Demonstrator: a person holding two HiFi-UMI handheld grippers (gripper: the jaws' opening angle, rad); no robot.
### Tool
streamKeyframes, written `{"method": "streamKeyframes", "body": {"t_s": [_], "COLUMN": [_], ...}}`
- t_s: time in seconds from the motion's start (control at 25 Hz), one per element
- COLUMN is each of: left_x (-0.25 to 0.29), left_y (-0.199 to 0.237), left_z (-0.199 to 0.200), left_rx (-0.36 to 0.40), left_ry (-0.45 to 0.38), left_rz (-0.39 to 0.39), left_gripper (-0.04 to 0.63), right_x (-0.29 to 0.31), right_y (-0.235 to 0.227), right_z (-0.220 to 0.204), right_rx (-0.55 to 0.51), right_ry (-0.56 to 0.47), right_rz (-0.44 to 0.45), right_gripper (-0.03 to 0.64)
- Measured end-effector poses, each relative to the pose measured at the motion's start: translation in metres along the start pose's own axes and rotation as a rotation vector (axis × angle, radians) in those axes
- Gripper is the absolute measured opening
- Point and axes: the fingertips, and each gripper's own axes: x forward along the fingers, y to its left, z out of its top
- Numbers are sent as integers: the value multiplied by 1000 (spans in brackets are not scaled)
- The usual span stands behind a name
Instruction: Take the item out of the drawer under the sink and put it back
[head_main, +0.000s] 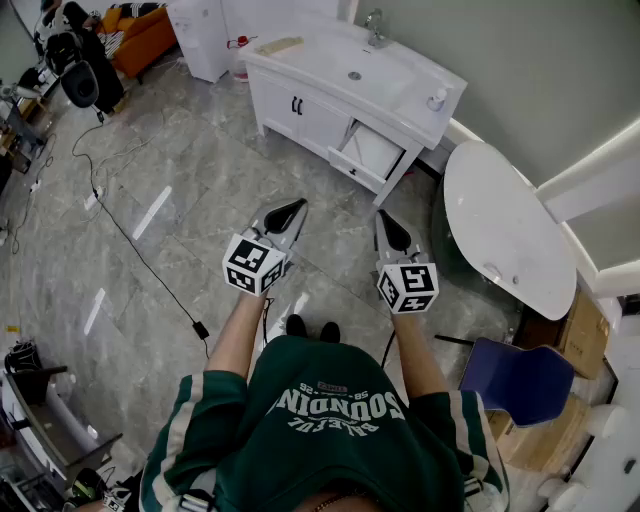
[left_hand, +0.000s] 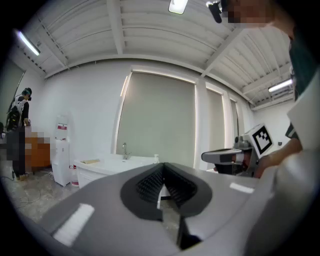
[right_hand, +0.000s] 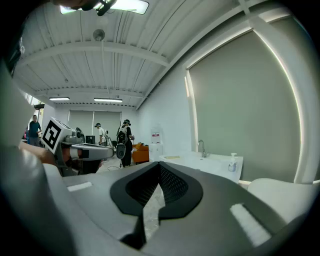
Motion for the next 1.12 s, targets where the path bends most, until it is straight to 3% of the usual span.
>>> {"method": "streamKeyframes", "body": {"t_s": [0.24,1.12], "left_x": [-3,-18], "left_y": [-1,57], "left_z": [-7,-30], "left_rx": [16,-9], "left_ry": [-8,34], "left_rz": [-19,0], "left_gripper": [51,51], "right_x": [6,51], "right_y": [6,23], "right_z": [-6,-21], "right_rx": [10,29], "right_ry": [-6,24], "right_rz": [28,-36], "right_gripper": [2,2]}}
